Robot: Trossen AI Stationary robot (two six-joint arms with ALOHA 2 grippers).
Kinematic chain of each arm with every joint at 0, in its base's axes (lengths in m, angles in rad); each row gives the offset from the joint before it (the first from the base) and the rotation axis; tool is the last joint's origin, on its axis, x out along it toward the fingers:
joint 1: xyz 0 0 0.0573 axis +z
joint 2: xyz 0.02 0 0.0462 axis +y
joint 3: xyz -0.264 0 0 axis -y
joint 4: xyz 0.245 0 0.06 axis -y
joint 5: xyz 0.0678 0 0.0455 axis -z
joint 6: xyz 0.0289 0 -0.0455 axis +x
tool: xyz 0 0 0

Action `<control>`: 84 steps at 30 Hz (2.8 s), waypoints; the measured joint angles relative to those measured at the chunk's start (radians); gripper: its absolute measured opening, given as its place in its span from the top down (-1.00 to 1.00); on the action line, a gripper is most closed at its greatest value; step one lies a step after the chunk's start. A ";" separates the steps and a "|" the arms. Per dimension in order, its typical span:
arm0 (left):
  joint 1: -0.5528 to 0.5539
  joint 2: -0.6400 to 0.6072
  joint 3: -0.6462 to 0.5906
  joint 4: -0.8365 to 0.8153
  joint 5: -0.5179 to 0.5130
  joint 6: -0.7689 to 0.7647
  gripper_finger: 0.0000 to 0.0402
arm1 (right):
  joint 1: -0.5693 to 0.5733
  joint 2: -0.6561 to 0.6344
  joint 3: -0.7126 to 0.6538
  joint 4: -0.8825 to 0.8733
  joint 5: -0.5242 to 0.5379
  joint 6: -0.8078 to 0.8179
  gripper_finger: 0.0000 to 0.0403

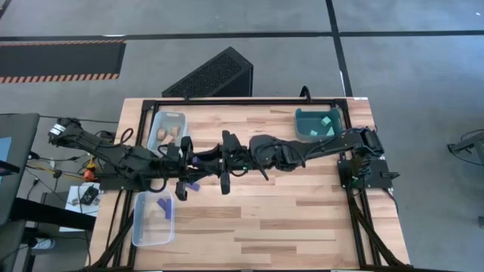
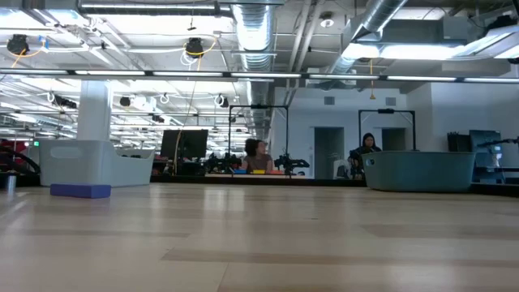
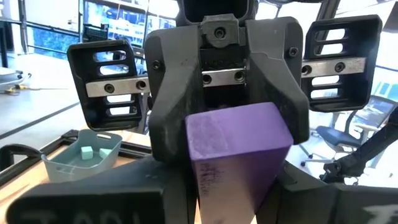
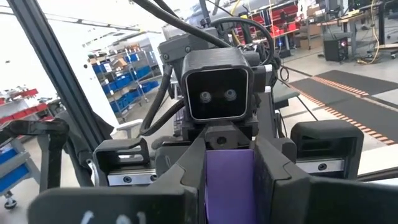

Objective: Sort & place blocks by color
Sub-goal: Put the blue block into the transparent bin

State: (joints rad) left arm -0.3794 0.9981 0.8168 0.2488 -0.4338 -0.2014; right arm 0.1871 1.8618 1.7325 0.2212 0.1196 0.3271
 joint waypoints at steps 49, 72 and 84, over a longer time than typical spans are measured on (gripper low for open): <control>-0.648 0.226 -0.001 -1.149 0.433 -1.299 0.43 | -0.005 0.215 0.003 -0.446 -0.011 0.118 -0.13; -0.648 0.115 0.062 -1.349 0.276 -1.327 -0.20 | -0.033 0.674 0.291 -0.362 0.138 -0.153 -0.61; -0.592 -0.036 0.063 -1.492 0.181 -1.148 -0.21 | -0.103 0.681 0.302 -0.392 0.144 -0.067 -0.52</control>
State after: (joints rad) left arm -0.9715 0.9620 0.8795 -1.2430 -0.2531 -1.3492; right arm 0.0837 2.5423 2.0346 -0.1713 0.2639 0.2605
